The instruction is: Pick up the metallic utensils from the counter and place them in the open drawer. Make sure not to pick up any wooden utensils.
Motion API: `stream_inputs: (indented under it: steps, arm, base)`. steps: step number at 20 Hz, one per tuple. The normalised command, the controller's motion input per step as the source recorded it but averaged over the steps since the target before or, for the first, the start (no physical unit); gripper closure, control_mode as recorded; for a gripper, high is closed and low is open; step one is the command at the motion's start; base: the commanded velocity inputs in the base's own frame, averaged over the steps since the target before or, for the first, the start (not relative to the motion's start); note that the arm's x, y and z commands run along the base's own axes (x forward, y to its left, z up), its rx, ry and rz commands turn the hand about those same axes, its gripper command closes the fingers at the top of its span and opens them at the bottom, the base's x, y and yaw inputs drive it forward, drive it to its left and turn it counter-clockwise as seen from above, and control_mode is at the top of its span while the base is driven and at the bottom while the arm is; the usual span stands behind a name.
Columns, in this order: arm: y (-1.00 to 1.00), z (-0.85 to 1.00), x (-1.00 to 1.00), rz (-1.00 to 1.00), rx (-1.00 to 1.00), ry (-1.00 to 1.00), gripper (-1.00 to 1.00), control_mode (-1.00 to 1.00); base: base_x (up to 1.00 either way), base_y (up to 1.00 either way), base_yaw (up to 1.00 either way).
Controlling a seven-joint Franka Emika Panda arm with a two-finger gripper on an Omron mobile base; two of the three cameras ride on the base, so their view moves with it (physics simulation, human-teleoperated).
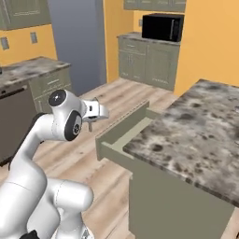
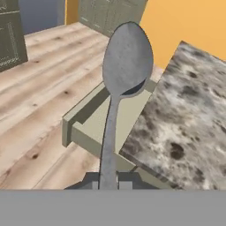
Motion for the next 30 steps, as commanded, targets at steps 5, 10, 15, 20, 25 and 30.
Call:
stream_inputs:
  steps: [5, 10, 15, 20, 25, 30]
  arm:
    - [0.0, 0.0, 0.0, 0.0, 0.0, 0.0, 1.0, 1.0]
    - [0.0, 0.0, 0.0, 0.0, 0.0, 0.0, 1.0, 1.0]
    - [0.0, 0.0, 0.0, 0.0, 0.0, 0.0, 1.0, 1.0]
    - [0.0, 0.0, 0.0, 0.0, 0.0, 0.0, 1.0, 1.0]
    - [0.0, 0.0, 0.0, 0.0, 0.0, 0.0, 1.0, 1.0]
    - [0.0, 0.0, 0.0, 0.0, 0.0, 0.0, 1.0, 1.0]
  base:
    - [0.71, 0.3, -0.34]
    - [0.44, 0.15, -0.39]
    - [0.31, 0.19, -0.45]
    - [0.37, 0.48, -0.41]
    - [0.3, 0.72, -0.35]
    - [0.17, 0.62, -0.14]
